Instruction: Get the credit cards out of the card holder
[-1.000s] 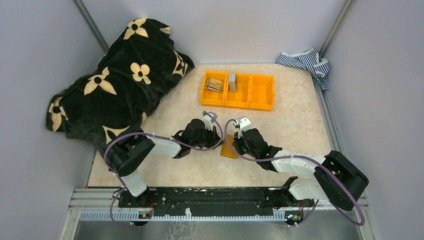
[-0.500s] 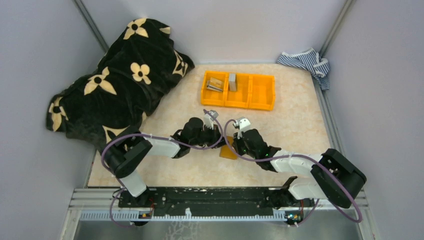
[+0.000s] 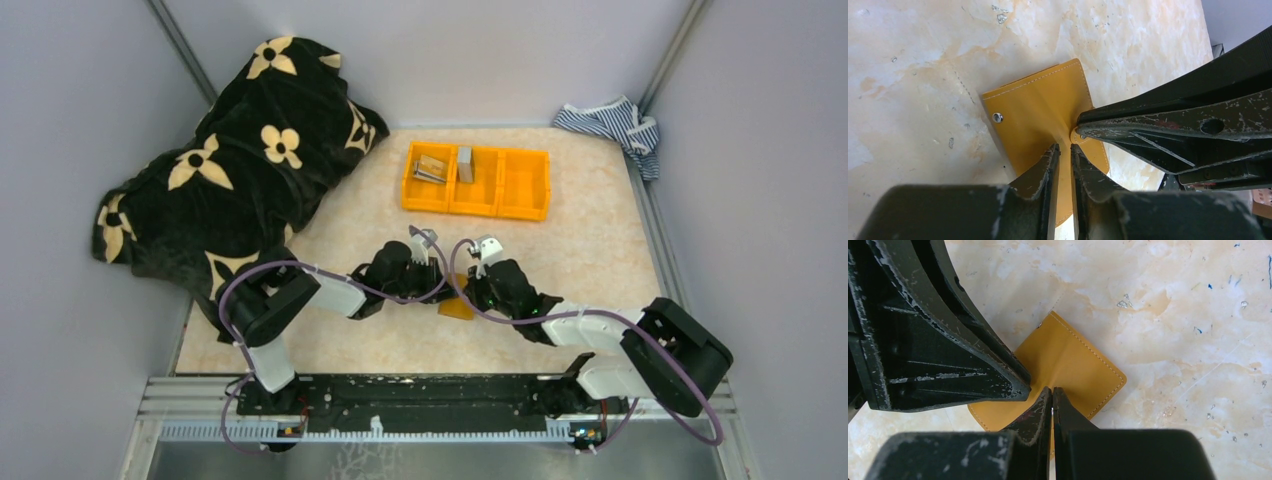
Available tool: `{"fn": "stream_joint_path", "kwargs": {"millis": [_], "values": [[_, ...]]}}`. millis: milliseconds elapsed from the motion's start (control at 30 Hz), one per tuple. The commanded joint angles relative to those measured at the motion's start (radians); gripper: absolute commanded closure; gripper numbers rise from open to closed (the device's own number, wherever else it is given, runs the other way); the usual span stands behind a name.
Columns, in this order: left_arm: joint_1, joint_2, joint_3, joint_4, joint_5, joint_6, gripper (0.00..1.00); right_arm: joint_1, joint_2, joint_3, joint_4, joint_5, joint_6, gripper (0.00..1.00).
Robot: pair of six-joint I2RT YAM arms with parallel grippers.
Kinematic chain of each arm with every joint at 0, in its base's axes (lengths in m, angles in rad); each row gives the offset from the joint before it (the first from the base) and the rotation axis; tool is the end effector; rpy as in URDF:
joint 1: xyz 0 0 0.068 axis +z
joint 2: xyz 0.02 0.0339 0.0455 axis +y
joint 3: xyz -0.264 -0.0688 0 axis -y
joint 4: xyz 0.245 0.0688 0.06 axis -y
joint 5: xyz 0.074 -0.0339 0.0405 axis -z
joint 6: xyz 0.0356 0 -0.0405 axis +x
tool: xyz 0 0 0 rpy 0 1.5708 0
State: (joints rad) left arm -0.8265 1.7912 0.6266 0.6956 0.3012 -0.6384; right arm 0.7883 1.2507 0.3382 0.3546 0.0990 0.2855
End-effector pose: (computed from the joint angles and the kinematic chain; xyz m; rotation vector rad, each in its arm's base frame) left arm 0.2131 -0.2469 0.1209 0.4177 2.2074 -1.1713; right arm 0.1626 0.1586 0.1491 -0.4822 2.1174 0.5235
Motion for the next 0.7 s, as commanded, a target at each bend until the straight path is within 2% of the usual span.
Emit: {"fn": "stream_joint_path", "kwargs": {"millis": [0, 233, 667], "values": [[0.003, 0.02, -0.001, -0.147, -0.122, 0.038, 0.78, -0.007, -0.017, -0.014, 0.096, -0.067, 0.042, 1.0], [0.007, 0.064, 0.002, -0.138, -0.11, -0.035, 0.78, -0.028, -0.053, -0.057, 0.151, -0.142, 0.089, 1.0], [0.021, 0.108, 0.023, -0.158, -0.127, -0.047, 0.77, -0.053, -0.272, -0.14, 0.043, -0.171, 0.121, 1.0]]}}
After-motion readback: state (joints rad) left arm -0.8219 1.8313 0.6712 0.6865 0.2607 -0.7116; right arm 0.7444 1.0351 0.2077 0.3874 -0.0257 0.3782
